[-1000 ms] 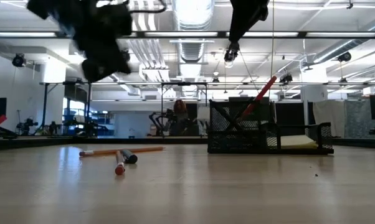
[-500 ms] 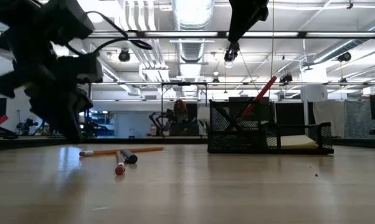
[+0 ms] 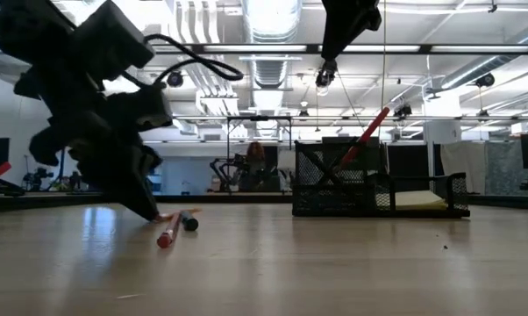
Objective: Pick and place office supplies into organizer
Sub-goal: Put the top pencil into the desk organizer
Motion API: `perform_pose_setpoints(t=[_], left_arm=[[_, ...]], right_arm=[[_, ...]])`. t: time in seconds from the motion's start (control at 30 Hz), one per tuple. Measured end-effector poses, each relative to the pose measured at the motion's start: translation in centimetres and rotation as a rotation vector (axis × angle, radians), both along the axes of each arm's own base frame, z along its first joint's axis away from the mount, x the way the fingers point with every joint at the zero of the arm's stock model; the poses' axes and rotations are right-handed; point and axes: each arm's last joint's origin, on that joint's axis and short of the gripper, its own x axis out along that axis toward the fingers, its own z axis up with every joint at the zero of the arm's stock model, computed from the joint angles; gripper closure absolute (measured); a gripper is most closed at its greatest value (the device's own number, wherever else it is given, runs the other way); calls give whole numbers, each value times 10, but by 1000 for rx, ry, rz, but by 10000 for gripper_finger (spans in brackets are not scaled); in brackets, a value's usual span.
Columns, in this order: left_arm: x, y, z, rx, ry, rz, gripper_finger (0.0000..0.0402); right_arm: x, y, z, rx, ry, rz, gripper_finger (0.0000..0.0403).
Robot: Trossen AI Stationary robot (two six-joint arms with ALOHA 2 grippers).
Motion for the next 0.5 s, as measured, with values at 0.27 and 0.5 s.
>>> perform_pose_setpoints(t=[0.27,0.5], left_arm=[[-4,9,18,39,3,36,402],[-39,32,69,-72,-172,368,402]], right_arm=[[11,-3,1,44,-94,3,324],[42,-46,-26,240,-88,49,327]])
